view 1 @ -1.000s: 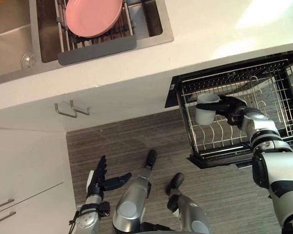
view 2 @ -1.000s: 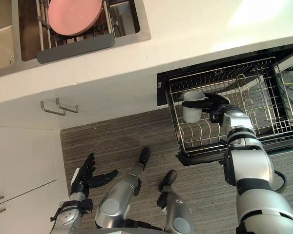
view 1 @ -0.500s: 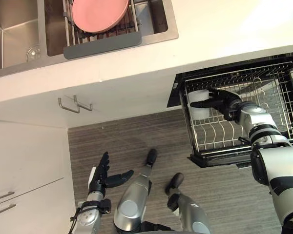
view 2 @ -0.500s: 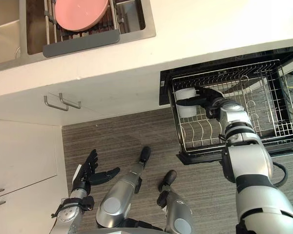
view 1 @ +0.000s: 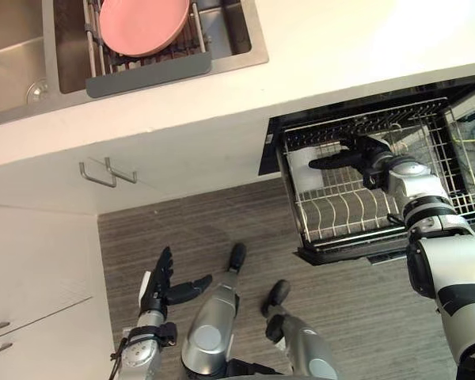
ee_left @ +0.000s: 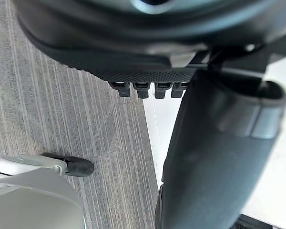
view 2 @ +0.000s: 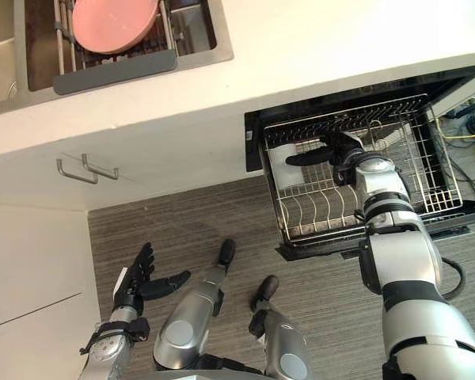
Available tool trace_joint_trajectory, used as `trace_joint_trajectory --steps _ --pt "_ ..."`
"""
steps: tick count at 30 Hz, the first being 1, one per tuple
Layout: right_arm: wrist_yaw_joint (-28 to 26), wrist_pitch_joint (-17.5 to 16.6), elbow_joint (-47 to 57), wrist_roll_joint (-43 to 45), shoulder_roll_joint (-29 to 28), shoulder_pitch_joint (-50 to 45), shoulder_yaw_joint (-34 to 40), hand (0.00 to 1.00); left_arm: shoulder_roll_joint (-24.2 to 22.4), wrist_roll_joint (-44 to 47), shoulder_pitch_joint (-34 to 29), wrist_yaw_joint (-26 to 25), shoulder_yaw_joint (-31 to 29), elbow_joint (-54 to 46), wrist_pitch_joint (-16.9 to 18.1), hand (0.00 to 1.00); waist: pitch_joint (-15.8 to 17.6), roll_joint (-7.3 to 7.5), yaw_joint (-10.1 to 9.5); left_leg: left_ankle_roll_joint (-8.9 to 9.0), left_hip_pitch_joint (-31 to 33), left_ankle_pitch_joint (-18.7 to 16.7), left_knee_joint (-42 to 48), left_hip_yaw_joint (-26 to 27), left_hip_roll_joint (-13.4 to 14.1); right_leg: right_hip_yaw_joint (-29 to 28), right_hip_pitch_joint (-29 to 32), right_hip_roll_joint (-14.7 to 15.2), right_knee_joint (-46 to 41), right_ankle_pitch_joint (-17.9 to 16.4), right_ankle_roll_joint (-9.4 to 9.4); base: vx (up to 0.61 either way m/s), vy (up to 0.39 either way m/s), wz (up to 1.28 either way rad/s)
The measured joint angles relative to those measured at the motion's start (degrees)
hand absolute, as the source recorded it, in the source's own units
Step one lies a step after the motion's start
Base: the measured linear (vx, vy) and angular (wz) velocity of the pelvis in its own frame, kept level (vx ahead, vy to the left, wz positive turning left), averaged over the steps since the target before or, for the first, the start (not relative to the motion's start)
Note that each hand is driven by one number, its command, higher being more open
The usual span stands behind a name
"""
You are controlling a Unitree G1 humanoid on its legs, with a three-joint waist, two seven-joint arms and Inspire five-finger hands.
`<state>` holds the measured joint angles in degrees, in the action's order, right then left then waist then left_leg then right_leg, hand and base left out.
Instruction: Walk over to the sink, pick up the cup, carry it to the dishwasher, place the cup inside the dishwasher, then close the dishwasher door
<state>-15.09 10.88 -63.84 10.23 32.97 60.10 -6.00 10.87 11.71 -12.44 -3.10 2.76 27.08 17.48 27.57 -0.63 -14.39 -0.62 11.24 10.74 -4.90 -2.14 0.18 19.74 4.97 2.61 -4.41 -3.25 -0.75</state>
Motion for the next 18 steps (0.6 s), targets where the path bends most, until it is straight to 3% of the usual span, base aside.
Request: trace_joint_trajectory --steps 3,8,10,12,15,18 --pt "1.49 -1.51 8.67 3.06 0.65 -3.8 1.46 1.0 0.01 -0.63 -0.41 -1.35 -0.06 1.07 -0.71 1.0 -0.82 1.47 1.61 0.05 -0.78 -0.04 -0.03 0.77 0.06 -0.49 -0.89 -0.13 0.96 0.26 -0.07 0.06 -0.019 -0.09" --pt "3.78 -2.27 29.7 7.88 -0.09 -22.18 8.4 1.0 -0.79 -2.72 -2.83 -3.42 -1.29 3.61 -0.98 1.0 -4.37 4.0 4.55 0.18 -2.15 -0.7 -0.07 2.09 -0.07 -1.29 -2.48 -0.1 2.19 0.42 -0.26 0.05 -0.002 -0.09" --pt "6.12 -4.25 42.07 9.21 -4.6 -32.28 15.27 1.0 -2.01 -2.81 -4.36 -4.28 -2.86 6.19 -0.79 1.0 -6.42 4.0 6.02 0.13 -4.05 -1.56 -0.09 3.48 -0.06 -2.61 -3.97 -0.06 2.63 0.43 -0.32 0.01 0.015 -0.29" --pt "6.88 -7.9 56.57 10.26 -12.77 -45.16 20.35 1.0 -3.64 -3.33 -7.41 -5.0 -5.32 9.31 0.06 1.0 -11.25 4.2 8.0 0.04 -4.62 -2.66 -0.36 4.66 -0.08 -3.74 -4.36 -0.06 3.45 0.4 -0.37 0.05 0.014 -0.32" --pt "4.54 -12.79 72.5 10.91 -22.85 -60.25 21.64 1.0 -5.65 -3.86 -9.89 -5.91 -8.28 12.62 0.45 1.0 -14.61 4.14 11.32 0.19 -6.86 -3.65 -0.37 6.02 -0.03 -4.96 -6.37 -0.09 4.24 0.27 -0.56 0.07 0.002 -0.24" --pt "0.61 -15.91 80.2 12.6 -29.28 -68.79 21.58 1.0 -5.93 -3.88 -10.33 -6.63 -8.89 13.93 0.31 1.0 -15.92 4.09 12.64 0.52 -9.15 -4.33 -0.37 6.68 0.08 -5.79 -8.33 -0.13 4.41 0.14 -0.69 0.03 -0.004 -0.17"
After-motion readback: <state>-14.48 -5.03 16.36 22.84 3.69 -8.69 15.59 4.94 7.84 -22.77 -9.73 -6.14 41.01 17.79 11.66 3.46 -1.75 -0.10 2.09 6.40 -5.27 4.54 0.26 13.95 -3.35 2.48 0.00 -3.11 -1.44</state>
